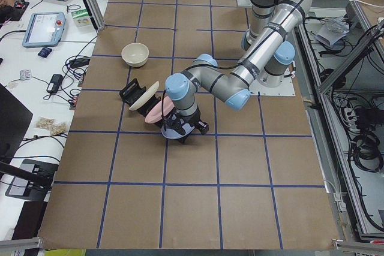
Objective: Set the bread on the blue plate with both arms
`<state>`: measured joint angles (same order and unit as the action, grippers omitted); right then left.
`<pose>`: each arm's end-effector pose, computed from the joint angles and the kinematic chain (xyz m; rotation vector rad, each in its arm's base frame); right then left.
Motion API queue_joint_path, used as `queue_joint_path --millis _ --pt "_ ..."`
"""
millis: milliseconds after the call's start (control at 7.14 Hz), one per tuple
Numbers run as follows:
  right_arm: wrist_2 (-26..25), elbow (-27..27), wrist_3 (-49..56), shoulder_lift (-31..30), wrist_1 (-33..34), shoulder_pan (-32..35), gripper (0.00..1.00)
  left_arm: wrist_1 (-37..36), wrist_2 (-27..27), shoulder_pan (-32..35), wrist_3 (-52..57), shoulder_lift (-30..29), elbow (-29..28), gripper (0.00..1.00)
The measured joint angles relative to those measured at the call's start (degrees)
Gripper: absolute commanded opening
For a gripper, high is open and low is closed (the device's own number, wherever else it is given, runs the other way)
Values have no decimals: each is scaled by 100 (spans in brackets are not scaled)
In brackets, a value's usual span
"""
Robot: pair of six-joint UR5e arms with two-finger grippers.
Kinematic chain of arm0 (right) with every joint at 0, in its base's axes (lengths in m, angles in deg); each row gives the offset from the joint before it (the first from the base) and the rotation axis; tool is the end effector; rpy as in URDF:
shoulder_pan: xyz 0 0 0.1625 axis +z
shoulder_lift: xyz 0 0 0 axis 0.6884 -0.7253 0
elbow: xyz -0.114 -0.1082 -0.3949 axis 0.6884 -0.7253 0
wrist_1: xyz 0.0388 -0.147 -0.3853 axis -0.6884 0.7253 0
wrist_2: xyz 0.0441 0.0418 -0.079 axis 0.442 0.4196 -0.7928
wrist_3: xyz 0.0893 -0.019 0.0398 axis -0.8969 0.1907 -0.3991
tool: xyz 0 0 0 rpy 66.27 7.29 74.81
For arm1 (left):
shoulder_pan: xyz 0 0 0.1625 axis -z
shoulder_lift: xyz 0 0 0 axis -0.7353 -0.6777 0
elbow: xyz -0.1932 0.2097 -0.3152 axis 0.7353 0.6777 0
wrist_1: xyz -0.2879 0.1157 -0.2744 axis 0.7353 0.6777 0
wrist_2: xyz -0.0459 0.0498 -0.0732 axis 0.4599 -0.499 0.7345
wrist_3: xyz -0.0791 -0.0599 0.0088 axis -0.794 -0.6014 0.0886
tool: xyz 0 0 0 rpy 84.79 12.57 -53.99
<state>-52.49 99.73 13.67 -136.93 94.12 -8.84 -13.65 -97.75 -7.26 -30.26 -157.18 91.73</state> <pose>-0.3815 -0.4187 0.2029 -0.0978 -3.0518 -0.0134 0.3771 -0.4571 0.2918 -1.2241 2.6709 0.3512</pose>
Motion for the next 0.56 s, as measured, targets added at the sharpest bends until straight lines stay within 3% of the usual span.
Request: queue_joint_path --millis 280,420,560 --pt "40 3 -146 40 -35 87 100 -4 31 -7 16 -57 6 0" --pt "47 3 -164 52 -36 141 85 -7 134 -8 12 -70 0 0" --pt "49 -3 -166 69 -29 169 54 -7 246 -8 17 -69 -26 0"
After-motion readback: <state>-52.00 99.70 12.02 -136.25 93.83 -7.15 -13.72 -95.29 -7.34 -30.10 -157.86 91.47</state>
